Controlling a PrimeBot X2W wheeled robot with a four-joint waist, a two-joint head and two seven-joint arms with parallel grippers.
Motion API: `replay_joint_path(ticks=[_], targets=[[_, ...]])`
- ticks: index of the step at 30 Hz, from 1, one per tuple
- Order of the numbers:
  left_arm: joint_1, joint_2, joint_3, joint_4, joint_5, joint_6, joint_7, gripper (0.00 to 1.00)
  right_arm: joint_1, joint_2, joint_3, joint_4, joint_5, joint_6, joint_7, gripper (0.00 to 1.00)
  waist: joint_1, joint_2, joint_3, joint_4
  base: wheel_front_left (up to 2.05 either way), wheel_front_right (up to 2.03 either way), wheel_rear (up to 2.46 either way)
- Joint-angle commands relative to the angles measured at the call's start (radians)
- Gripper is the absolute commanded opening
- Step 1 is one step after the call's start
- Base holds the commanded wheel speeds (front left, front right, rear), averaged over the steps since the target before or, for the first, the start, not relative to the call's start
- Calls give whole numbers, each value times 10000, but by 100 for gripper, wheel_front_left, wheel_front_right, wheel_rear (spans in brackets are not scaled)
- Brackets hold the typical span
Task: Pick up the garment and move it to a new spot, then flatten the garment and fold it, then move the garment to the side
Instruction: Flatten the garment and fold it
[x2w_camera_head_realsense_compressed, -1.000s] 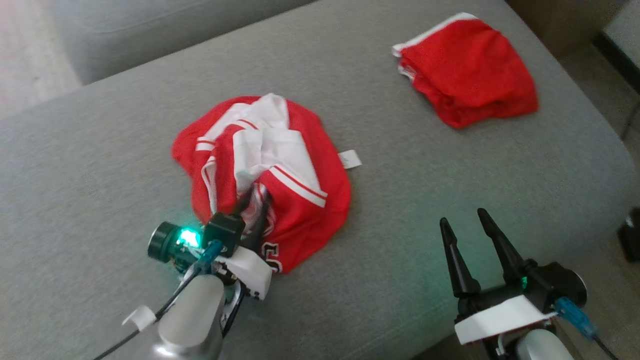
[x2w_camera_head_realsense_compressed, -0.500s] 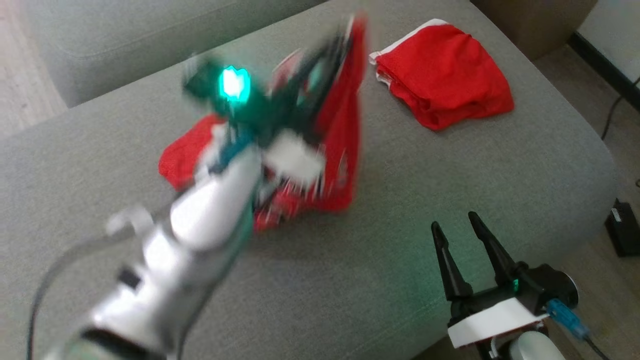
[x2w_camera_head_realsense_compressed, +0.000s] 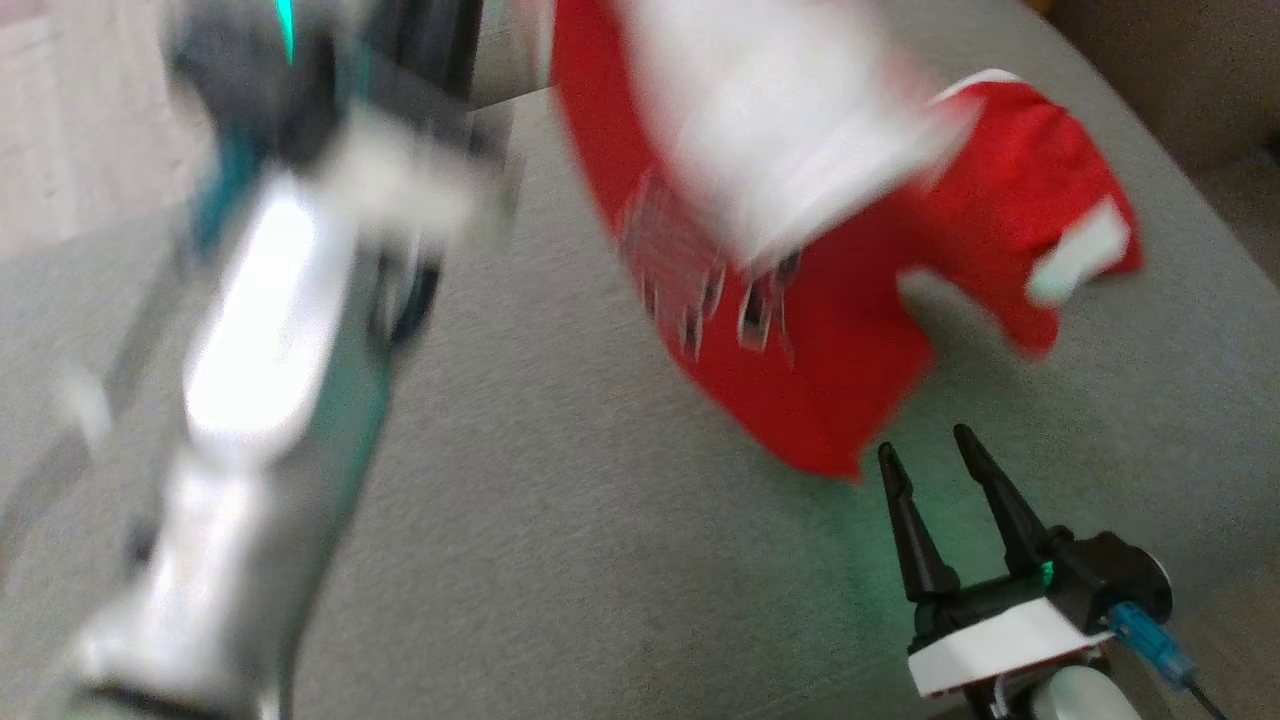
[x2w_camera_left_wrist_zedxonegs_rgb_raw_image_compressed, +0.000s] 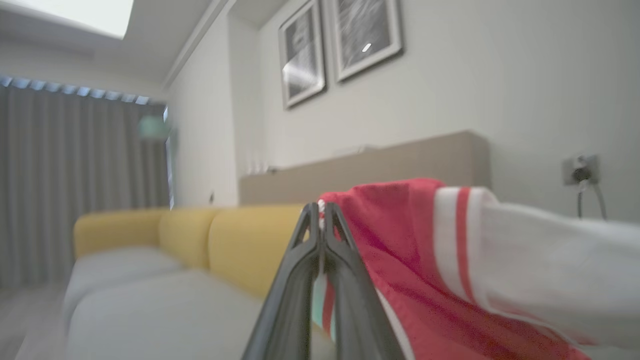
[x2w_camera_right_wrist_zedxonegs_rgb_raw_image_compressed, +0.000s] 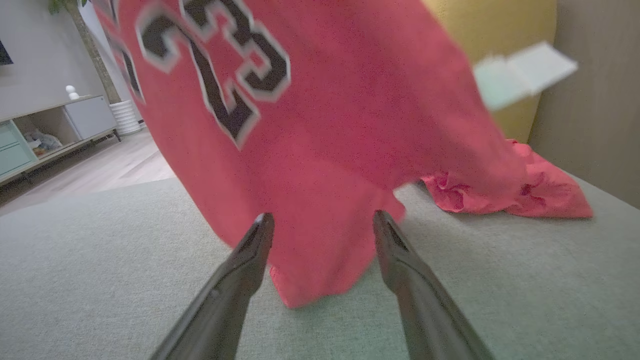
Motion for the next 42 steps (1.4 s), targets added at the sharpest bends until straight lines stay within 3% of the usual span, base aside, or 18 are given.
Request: replay_joint_path(ticks=[1, 8, 9, 10, 11, 18, 22, 32, 42], targets=[[760, 450, 388, -227, -168, 144, 30, 0, -171, 6, 159, -373, -43, -7, -38, 100, 0, 0, 126, 380, 0, 0, 0], [5901, 647, 1739, -883, -1457, 1090, -117, 0, -189, -91, -316, -589, -50, -7, -38, 100, 0, 0, 634, 1235, 0, 0, 0], [6286, 584, 1978, -1010, -1503, 1216, -125, 17, -192, -133, -308, -582, -57, -7, -38, 100, 0, 0, 669, 1371, 0, 0, 0], [6579, 495, 2216, -1214, -1465, 1335, -129, 78, -189, -178, -285, -580, -67, -7, -38, 100, 0, 0, 698, 1508, 0, 0, 0], [6806, 405, 2412, -1437, -1366, 1403, -131, 100, -196, -215, -257, -579, -69, -7, -38, 100, 0, 0, 728, 1626, 0, 0, 0], [7797, -340, 2874, -2509, -247, 1551, -135, 100, -332, -421, -211, -606, -58, -7, -38, 100, 0, 0, 872, 2209, 0, 0, 0], [8376, -598, 2082, -2648, 292, 1122, -136, 100, -353, -498, -162, -592, -39, -7, -38, 100, 0, 0, 884, 2380, 0, 0, 0], [8585, -709, -556, -672, 844, 329, 62, 100, -404, -550, -67, -565, -30, -7, -38, 100, 0, 0, 886, 2432, 0, 0, 0], [7428, -718, -1296, 593, 135, 614, 364, 100, -553, -612, 41, -597, -13, -7, -38, 100, 0, 0, 1113, 2323, 0, 0, 0]])
